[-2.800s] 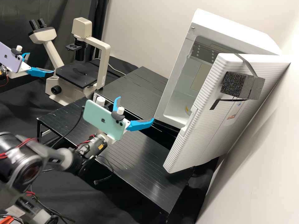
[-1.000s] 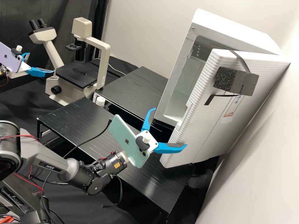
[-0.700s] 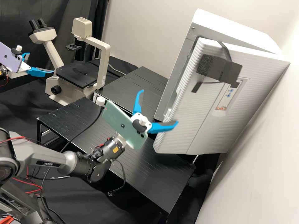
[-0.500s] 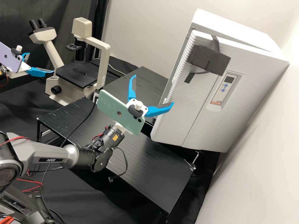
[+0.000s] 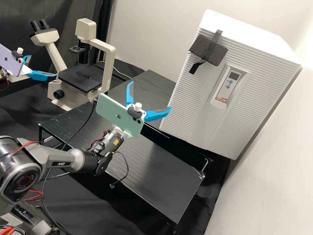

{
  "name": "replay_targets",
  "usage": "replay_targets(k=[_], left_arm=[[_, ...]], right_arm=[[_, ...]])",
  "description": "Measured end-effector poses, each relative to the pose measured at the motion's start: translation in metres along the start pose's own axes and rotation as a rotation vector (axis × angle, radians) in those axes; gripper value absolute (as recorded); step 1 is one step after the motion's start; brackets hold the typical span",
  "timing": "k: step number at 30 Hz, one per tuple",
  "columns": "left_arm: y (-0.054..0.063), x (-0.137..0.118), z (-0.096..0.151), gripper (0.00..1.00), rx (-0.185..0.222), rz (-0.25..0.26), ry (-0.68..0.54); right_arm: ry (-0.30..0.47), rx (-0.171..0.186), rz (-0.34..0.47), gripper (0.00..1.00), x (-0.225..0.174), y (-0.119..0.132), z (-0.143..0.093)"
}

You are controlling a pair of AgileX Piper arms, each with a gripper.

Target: Close the incubator door.

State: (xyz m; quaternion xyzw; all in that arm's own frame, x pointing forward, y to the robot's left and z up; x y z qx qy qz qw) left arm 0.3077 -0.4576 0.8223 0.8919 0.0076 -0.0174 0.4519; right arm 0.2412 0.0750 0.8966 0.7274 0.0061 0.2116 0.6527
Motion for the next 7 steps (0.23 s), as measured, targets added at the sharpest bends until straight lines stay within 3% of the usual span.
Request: replay_targets(k=[7], left_arm=[[0.0,0.0,0.0,1.0,0.0,0.0,0.0]], right_arm=[[-0.039,0.032,-0.047,1.0,-0.018,-0.02,0.011]])
